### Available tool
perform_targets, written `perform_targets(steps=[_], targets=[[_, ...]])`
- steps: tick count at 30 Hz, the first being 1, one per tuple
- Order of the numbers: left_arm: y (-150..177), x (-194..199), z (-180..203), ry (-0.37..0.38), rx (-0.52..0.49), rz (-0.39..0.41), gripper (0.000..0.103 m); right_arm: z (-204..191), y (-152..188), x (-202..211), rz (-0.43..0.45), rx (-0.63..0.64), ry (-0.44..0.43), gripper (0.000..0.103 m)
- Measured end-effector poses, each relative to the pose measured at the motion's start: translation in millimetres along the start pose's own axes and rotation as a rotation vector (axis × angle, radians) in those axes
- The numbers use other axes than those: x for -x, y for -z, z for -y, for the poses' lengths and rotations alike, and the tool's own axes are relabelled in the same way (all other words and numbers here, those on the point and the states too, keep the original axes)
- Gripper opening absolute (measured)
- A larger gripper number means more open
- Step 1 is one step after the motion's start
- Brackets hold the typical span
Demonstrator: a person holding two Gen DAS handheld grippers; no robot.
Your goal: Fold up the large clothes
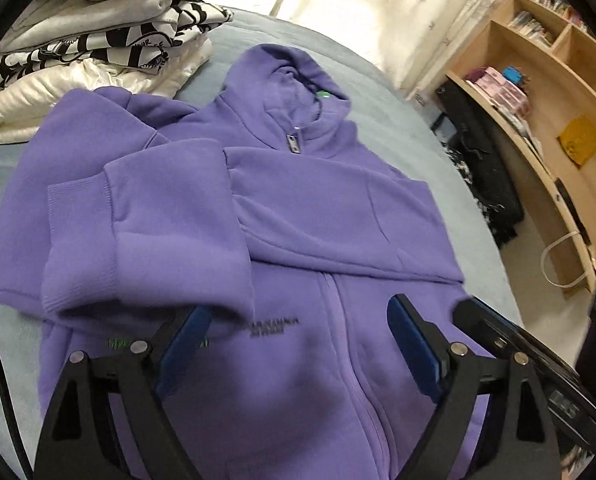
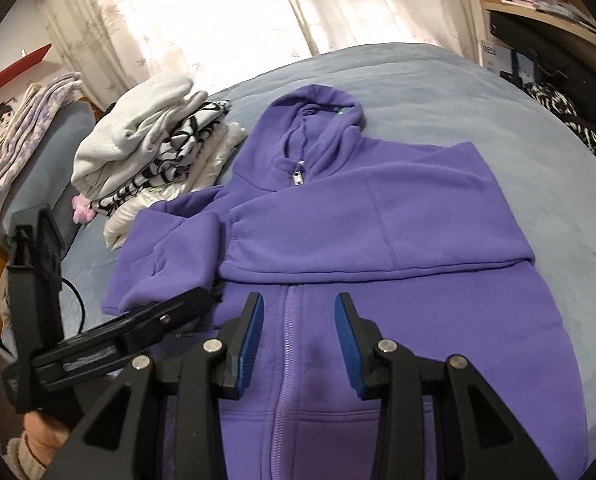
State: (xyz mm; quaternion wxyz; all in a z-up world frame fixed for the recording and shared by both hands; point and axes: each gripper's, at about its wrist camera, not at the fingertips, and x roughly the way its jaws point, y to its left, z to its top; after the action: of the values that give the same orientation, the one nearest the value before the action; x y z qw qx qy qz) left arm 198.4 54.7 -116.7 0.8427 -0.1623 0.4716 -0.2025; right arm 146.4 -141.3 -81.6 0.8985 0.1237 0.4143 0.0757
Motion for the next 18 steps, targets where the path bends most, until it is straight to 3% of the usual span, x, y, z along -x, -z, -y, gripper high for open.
perform_targets(steps=[5, 10, 11, 14, 18], targets=[[14, 39, -7, 0.011, -0.02, 0.052, 0.088, -11, 0, -4, -0.015, 0.034, -0.022, 0.037], [27, 77, -34, -0.084, 0.007, 0.127, 0.088, -36, -3, -16, -0.047, 0.12, -0.052, 0.037], [29, 84, -41, -0.111, 0.016, 0.136, 0.088, -47, -4, -20, -0.057, 0.157, -0.058, 0.037], [35, 95, -63, -0.155, 0.048, 0.159, 0.088, -73, -3, -33, -0.078, 0.263, -0.058, 0.051], [42, 99, -91, -0.184, 0.107, 0.153, 0.088, -115, 6, -55, -0.107, 0.457, -0.035, 0.053]])
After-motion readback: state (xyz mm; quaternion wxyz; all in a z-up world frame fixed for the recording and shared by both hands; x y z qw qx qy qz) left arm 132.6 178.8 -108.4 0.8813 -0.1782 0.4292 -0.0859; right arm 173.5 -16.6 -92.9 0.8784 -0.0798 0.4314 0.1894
